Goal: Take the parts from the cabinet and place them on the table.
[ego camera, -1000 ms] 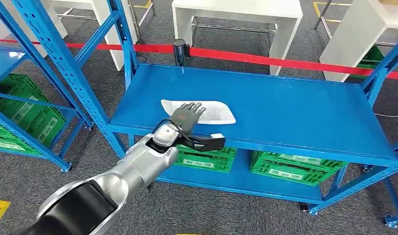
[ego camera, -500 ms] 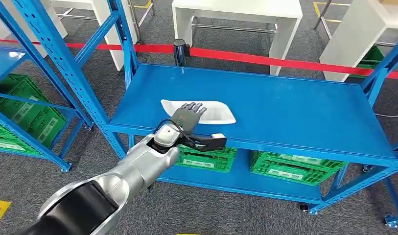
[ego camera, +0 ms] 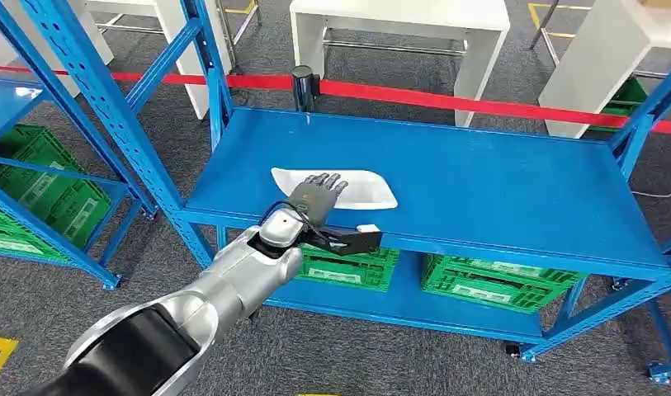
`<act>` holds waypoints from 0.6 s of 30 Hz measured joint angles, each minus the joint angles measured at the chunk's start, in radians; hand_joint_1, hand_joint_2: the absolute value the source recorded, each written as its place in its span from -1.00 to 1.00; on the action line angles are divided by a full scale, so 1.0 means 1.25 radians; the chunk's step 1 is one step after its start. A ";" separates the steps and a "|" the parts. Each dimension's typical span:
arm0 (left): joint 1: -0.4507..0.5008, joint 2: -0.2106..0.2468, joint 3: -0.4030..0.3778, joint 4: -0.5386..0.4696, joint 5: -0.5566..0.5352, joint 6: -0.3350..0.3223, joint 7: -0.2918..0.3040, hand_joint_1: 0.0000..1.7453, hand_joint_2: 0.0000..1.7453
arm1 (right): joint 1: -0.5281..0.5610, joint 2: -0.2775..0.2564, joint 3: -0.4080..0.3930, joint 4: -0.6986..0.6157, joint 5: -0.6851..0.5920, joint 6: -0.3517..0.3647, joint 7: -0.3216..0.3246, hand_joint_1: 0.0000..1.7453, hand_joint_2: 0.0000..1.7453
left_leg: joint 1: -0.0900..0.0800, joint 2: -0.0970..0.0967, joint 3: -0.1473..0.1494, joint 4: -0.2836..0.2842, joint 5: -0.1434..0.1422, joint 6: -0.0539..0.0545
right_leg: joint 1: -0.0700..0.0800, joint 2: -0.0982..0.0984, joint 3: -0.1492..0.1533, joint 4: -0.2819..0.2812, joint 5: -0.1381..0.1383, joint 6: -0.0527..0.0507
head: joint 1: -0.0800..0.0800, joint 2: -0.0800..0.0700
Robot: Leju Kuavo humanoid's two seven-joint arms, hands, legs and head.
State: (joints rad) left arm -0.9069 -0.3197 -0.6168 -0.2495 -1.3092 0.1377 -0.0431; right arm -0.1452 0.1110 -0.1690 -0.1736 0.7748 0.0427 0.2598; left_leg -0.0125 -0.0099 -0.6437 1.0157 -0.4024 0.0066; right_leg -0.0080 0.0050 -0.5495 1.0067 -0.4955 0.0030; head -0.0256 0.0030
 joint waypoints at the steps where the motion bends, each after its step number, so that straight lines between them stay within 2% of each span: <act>1: 0.000 0.000 0.000 0.000 0.000 -0.004 0.000 -1.00 1.00 | 0.000 0.000 0.000 0.000 0.000 0.000 0.000 -1.00 -1.00 | 0.000 0.000 0.000 0.000 0.000 0.000 | 0.000 0.000 0.000 0.000 0.000 0.000 | 0.000 0.000; 18: 0.000 -0.004 -0.029 0.000 -0.025 0.002 0.000 -1.00 1.00 | 0.001 0.000 0.000 0.000 0.010 -0.001 -0.002 -1.00 -1.00 | 0.000 0.000 0.000 0.000 0.000 0.000 | 0.000 0.000 0.000 0.000 0.000 0.000 | 0.000 0.000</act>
State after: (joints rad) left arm -0.9067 -0.3250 -0.6531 -0.2495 -1.3409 0.1400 -0.0435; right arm -0.1440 0.1110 -0.1690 -0.1736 0.7870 0.0416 0.2571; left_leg -0.0125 -0.0099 -0.6437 1.0157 -0.4024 0.0065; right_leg -0.0080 0.0050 -0.5495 1.0067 -0.4955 0.0029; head -0.0256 0.0031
